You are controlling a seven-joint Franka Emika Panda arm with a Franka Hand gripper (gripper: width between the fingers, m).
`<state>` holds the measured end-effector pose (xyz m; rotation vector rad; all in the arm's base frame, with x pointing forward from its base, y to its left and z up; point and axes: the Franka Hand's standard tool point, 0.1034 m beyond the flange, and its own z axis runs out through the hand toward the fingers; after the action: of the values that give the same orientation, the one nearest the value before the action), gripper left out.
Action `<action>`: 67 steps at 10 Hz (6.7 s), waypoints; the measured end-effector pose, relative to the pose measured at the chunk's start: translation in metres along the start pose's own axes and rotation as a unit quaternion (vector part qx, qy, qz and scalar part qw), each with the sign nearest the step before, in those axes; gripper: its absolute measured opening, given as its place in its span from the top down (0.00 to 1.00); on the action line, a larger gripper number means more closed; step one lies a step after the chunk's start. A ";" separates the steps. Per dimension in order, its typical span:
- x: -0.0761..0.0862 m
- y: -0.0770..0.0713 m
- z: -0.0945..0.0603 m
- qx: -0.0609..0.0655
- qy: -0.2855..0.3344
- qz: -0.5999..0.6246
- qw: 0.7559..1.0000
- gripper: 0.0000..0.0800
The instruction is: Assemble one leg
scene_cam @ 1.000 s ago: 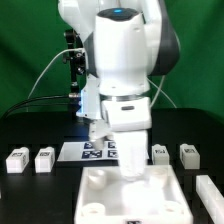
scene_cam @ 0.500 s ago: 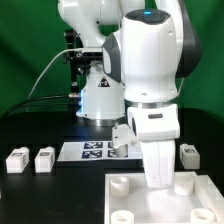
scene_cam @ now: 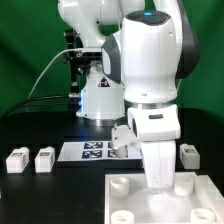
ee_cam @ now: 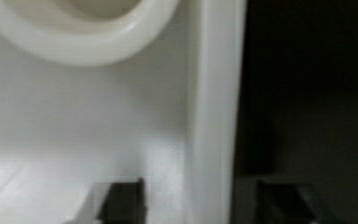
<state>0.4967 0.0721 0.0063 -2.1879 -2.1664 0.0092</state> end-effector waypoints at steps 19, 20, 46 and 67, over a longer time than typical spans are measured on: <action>0.074 -0.036 -0.060 -0.028 0.006 0.411 0.911 0.19; 0.075 -0.037 -0.059 -0.025 0.009 0.454 0.891 0.19; 0.106 -0.099 -0.004 0.264 -0.319 0.638 0.650 0.19; 0.077 -0.052 -0.079 0.231 -0.240 0.640 0.692 0.64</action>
Offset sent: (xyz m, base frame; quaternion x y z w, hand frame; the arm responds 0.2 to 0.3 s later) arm 0.0000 0.0000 0.0000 0.0000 0.0000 0.0000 1.0000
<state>0.4494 0.1463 0.0903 -2.9066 -0.1204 1.1058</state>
